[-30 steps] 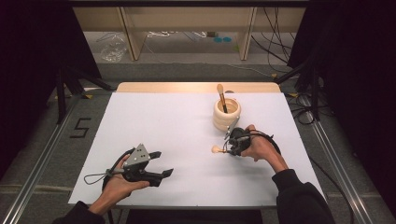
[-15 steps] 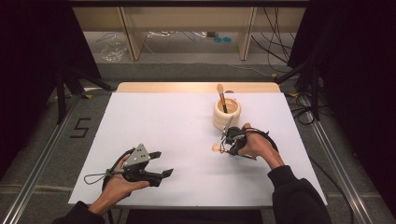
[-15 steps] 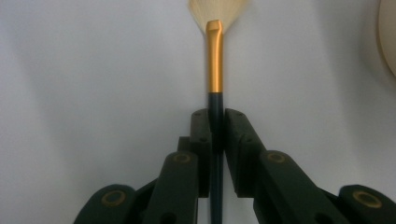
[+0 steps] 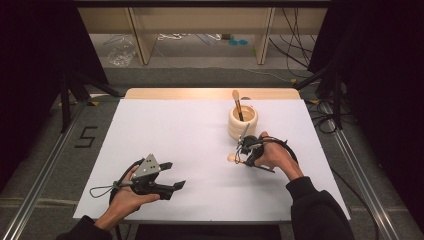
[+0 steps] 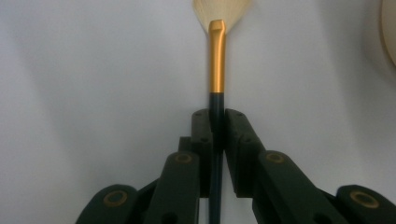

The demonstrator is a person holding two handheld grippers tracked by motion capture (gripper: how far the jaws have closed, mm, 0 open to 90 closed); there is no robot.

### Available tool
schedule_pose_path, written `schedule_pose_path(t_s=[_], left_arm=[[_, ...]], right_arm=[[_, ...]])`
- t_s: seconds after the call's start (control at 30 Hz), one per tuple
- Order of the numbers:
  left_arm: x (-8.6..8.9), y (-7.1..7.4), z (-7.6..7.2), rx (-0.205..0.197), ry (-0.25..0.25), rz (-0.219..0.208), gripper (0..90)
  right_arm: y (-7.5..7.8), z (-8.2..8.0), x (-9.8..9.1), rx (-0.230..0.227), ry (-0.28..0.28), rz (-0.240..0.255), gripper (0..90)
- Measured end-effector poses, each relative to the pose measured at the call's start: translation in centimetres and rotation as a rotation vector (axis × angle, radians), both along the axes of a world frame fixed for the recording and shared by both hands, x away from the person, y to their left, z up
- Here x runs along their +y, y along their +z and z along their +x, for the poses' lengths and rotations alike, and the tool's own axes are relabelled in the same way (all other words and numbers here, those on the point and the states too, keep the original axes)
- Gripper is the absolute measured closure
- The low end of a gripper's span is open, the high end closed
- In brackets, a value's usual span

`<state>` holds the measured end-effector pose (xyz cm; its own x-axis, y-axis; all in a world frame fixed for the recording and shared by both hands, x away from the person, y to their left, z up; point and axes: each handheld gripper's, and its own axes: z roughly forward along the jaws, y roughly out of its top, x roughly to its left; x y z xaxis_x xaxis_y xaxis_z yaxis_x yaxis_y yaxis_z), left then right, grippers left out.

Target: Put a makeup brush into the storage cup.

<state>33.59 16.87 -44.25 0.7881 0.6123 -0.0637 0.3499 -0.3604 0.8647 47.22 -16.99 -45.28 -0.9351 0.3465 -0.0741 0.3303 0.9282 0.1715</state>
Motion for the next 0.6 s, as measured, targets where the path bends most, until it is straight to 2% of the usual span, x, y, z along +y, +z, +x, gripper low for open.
schedule_pose_path(t_s=[0.23,0.27,0.6], left_arm=[[0.1,0.0,0.1,-0.009,-0.007,0.007,23.9],[0.1,0.0,0.1,-0.009,-0.006,0.006,23.9],[0.1,0.0,0.1,-0.008,-0.004,0.006,24.0]], right_arm=[[0.2,0.0,-0.1,-0.016,-0.004,-0.003,83.3],[0.3,-0.2,-0.1,-0.001,-0.033,0.023,83.3],[1.0,-0.1,-0.6,-0.023,-0.056,0.067,83.3]])
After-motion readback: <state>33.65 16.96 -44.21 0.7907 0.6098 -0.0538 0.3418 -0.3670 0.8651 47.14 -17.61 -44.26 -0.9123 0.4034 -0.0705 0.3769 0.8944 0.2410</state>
